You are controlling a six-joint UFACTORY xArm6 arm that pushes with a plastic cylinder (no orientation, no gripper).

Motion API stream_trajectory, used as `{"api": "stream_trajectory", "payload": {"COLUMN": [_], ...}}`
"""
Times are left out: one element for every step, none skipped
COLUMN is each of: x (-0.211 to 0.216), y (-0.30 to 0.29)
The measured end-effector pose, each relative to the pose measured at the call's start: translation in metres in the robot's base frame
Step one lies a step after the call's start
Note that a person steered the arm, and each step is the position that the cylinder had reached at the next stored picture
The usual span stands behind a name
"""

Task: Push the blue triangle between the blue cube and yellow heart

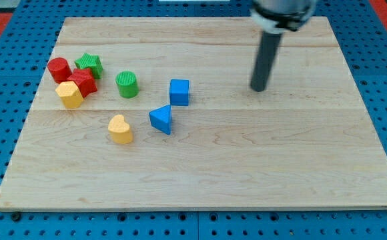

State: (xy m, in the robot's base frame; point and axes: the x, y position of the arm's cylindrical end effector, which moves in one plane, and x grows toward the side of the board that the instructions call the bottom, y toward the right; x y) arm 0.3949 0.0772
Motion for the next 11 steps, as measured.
{"api": "stream_trajectory", "payload": {"x": [-0.003, -0.003, -0.012, -0.013, -0.001, 0.014, 0.059, 0.127, 0.129, 0.129, 0.129], "y": [-0.132, -0.113, 0.010, 0.106, 0.069, 0.038, -0.039, -0.068, -0.095, -0.108, -0.113]}}
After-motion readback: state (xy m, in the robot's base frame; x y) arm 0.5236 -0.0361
